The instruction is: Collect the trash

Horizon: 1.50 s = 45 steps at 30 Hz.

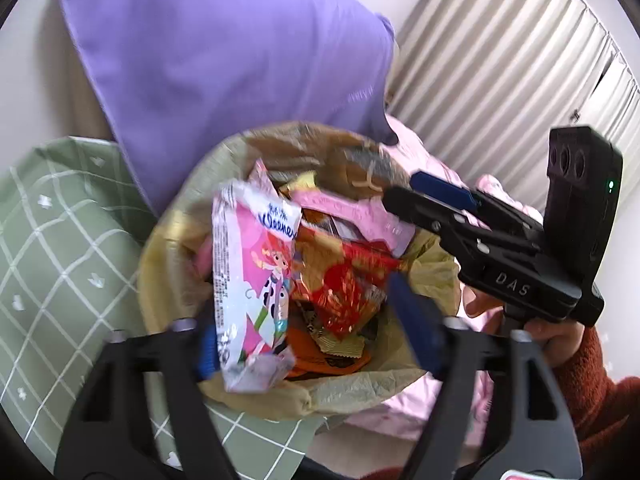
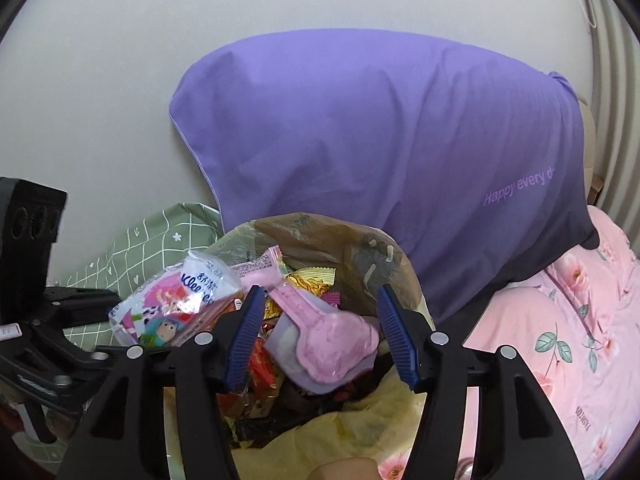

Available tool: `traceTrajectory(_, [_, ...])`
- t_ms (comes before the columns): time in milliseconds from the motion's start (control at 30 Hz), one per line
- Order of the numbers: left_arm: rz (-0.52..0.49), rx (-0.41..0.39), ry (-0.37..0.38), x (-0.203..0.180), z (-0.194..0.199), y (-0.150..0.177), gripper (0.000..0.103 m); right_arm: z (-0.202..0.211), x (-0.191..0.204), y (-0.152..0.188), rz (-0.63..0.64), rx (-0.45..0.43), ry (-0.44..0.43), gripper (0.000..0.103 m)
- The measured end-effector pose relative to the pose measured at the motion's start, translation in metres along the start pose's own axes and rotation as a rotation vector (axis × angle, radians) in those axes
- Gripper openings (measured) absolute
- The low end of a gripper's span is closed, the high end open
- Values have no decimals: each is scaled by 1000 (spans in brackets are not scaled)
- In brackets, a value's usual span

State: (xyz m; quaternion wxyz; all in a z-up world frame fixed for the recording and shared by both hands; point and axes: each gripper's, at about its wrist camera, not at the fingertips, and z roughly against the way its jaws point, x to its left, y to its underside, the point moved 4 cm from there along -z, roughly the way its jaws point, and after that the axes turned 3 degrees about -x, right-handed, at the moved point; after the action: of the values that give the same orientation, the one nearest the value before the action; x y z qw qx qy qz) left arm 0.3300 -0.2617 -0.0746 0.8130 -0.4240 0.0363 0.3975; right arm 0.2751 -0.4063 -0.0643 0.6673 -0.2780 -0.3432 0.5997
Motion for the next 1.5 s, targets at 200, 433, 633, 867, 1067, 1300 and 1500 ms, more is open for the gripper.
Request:
traceTrajectory(200, [36,-156,-152,-2,65,22,93,33,15,7,-17,-54,8,56])
traceTrajectory(433, [113,-257,-377,-2,159,86,93,96,60,29,10,-69,-58,56])
traceTrajectory(633, [156,-315,-582,-26,231,163,93,156,116,67,40,-41,-170,56])
traceTrajectory(867, [216,-392,-799,-60,298,221,93,216,175,109,142,-44,-248,56])
traceTrajectory(1067, [252,-426,-844,-84,322,247,93,249,201,131,203,-57,-265,56])
traceTrajectory(1300, [251,-424,-859,-103,328,261,93,269,206,136,217,-94,-254,56])
traceTrajectory(1500, [240,-429,-865,-112,331,266,93,271,202,141,199,-85,-257,56])
